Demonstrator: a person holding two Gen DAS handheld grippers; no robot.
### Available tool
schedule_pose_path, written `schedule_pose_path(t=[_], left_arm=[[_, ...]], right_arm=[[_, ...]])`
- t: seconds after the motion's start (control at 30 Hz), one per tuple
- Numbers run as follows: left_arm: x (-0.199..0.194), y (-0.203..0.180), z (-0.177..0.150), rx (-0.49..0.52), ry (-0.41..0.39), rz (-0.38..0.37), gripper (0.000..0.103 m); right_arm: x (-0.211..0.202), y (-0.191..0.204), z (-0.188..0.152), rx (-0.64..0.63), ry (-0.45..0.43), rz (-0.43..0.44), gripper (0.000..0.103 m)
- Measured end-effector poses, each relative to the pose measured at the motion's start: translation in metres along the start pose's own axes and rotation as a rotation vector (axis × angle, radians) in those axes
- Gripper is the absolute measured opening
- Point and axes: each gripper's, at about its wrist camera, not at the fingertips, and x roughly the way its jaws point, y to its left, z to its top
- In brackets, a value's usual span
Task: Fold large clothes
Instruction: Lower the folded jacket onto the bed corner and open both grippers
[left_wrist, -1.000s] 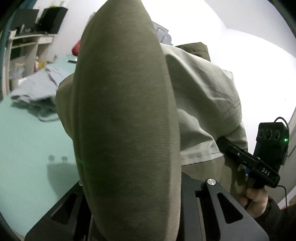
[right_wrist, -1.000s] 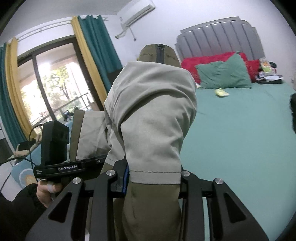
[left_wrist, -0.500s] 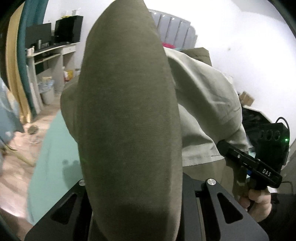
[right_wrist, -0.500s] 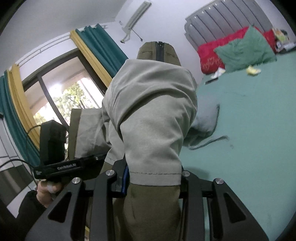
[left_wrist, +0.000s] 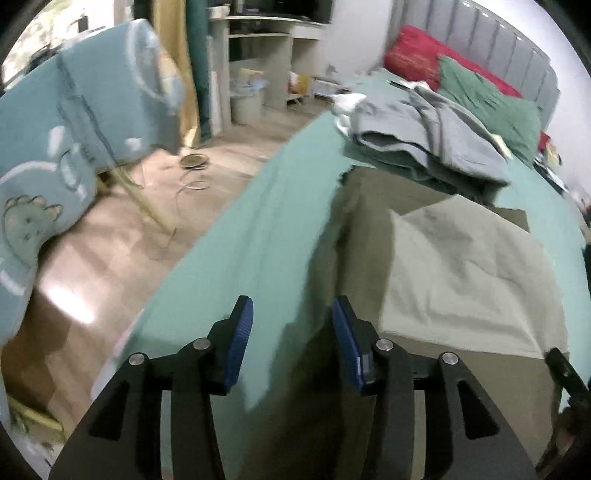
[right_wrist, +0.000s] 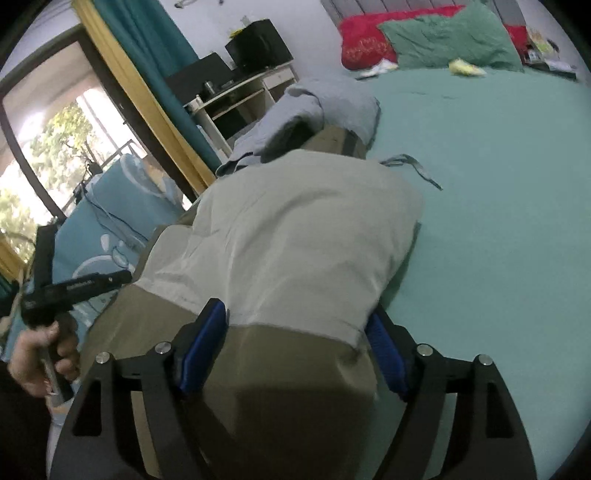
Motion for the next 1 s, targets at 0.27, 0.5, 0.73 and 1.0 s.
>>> schedule_pose_path(t=[0.27,0.5,0.73,1.0], left_arm=[[-0.009,-0.037,-0.017,0.150,-0.027,-0.118,0.048],[-0.017,-0.047,-0.063,0.119,0.057,0.005,0.051],[-0.060,-0.071,-0.069,0.129,0.031,0.004,0.051],[-0.094,-0.097,-0.095,0.121,-0.013,-0.005,0.051]], right_arm=[[-0.021,0.007,-0.031,-0.090,0.088,-0.012,0.079],[-0.039,0.007,-0.044,-0.067,0.155,-0.009,0.080],[-0.059,0.005,-0.055,-0.053,0.203,0.003,0.080],[-0.095,-0.005,-0.066,-0.048,0.200,0.018,0.080]])
